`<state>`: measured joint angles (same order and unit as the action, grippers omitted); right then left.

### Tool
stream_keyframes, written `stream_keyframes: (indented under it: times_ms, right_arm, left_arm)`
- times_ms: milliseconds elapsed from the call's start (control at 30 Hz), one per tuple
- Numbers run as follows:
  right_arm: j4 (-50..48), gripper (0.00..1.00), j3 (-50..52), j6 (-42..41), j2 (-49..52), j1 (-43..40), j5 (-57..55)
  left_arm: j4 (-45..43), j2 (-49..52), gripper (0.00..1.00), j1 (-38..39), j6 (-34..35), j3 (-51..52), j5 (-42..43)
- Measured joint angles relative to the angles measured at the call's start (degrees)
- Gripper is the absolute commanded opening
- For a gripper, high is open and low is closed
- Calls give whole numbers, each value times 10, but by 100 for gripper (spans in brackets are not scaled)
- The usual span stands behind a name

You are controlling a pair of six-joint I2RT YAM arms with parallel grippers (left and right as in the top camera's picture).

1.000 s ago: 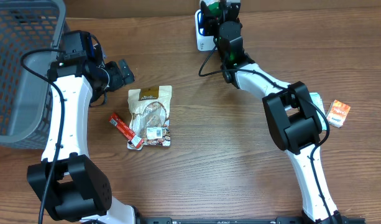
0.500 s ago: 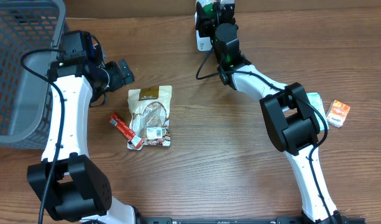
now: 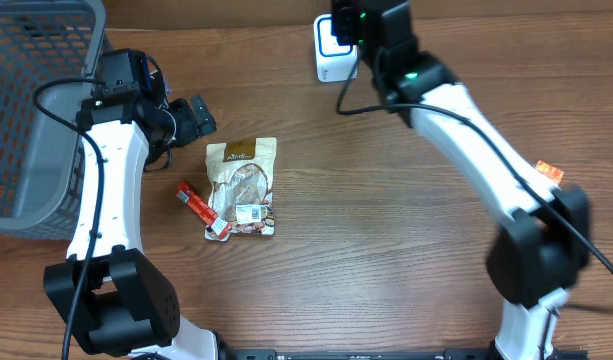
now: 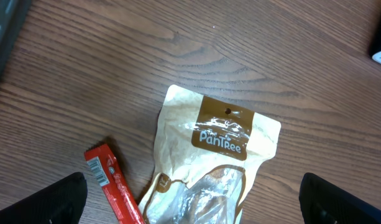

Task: Scan the item barcode
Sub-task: 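Carry the jar right and set it beside the wipes packet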

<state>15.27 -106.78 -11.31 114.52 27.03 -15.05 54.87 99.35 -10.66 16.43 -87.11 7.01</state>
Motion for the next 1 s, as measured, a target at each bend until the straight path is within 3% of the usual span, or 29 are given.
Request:
stream_keyframes:
  times_ms: [133, 300, 433, 633, 1000]
  right_arm:
    - [188, 4, -7, -5, -63, -9, 0]
    - [418, 4, -2, -11, -69, -32, 1]
    - [516, 4, 24, -24, -69, -49, 2]
    - [536, 4, 110, -32, -69, -87, 6]
    - [445, 4, 283, -35, -69, -157, 22]
  left_arm:
    - [0, 0, 100, 0, 0, 0, 0]
    - [0, 0, 100, 0, 0, 0, 0]
    - [0, 0, 100, 0, 0, 0, 0]
    - [0, 0, 100, 0, 0, 0, 0]
    - [0, 0, 100, 0, 0, 0, 0]
